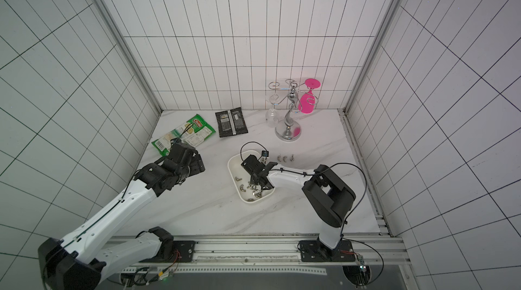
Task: Take out the wing nut from the storage box
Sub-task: Pick up the wing nut from the storage box.
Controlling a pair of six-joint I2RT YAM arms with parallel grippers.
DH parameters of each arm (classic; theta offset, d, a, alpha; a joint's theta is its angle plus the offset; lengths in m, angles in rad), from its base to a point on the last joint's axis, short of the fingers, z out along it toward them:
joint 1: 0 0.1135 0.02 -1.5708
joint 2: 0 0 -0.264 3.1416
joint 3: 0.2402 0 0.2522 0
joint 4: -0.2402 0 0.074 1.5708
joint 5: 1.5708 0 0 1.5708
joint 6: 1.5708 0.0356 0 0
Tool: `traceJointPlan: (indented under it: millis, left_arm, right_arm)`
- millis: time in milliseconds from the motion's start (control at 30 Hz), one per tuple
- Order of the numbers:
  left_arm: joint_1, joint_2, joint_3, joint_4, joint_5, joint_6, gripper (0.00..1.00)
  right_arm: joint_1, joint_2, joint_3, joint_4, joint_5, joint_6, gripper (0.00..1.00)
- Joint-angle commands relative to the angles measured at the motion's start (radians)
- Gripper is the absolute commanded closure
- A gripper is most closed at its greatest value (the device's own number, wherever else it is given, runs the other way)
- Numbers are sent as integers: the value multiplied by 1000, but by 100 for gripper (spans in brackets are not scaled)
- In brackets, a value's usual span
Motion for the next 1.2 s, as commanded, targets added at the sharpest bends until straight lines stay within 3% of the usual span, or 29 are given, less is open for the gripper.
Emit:
traceJointPlan:
  millis: [0,400,1167]
  left_arm:
    - [-4,-9,-1,-6,-13,8,15]
    - [-4,-1,6,-6,-8,7,15]
    - [-3,-5,23,-10,-12,4,15]
  right_arm:
    - [-13,22,-22,-13,6,20,69]
    - [-6,2,-20,11,-50,7,70]
    - [-39,-13,68,23,-42,-104,87]
